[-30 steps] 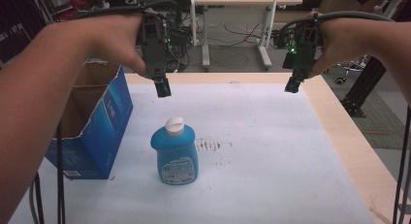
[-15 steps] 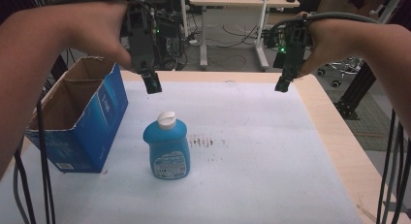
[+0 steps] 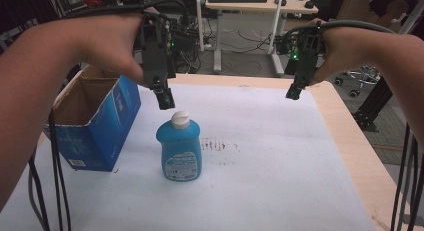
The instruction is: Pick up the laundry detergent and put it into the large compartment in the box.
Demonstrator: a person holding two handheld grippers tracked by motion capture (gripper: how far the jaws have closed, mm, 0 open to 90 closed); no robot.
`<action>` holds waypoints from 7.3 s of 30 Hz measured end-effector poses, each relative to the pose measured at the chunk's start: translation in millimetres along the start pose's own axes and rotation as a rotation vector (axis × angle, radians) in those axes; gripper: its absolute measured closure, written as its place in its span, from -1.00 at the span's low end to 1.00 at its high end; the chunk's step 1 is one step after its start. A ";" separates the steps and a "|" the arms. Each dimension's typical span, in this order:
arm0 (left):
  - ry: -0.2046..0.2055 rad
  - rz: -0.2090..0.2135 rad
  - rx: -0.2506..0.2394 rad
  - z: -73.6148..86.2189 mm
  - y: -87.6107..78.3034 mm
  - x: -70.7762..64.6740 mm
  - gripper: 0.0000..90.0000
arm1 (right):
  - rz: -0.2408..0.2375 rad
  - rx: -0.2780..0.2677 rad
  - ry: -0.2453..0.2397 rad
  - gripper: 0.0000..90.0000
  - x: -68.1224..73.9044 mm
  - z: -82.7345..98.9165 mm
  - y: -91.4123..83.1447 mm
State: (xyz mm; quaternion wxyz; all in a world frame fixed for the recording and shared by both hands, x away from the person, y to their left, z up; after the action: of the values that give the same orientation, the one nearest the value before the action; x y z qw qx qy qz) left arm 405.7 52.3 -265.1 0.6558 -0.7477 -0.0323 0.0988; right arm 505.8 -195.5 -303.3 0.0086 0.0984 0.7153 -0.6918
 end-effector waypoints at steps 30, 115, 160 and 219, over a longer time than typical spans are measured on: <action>0.003 0.027 0.037 -2.1 68.4 -10.1 -0.88 | -0.011 0.003 -0.014 -0.75 7.3 0.5 12.4; 0.045 0.006 0.059 -4.4 105.7 -11.2 -0.18 | 0.000 0.010 0.002 -0.75 6.4 -0.1 16.5; -0.100 -0.013 0.051 20.1 3.2 -27.8 -0.11 | 0.001 0.014 -0.002 -0.75 13.2 -3.8 16.0; -0.724 -0.119 -0.049 156.5 -109.3 37.5 -0.11 | -0.011 0.031 -0.034 -0.75 17.2 -22.5 30.8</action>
State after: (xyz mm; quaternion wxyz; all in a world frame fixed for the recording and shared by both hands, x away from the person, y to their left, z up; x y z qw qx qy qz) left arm 421.5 226.6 -180.0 0.5883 -0.6768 -0.3080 0.3178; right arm 496.5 -170.3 -335.4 0.0156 0.0825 0.7050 -0.7043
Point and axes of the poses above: each handheld gripper's, and its own axes: y roughly forward along the jaws, z roughly out of its underside, x roughly to its left, the point moved 7 cm from there along y, roughly forward along the jaws, and after that the axes turned 4 degrees about z, right-handed, at the moved point
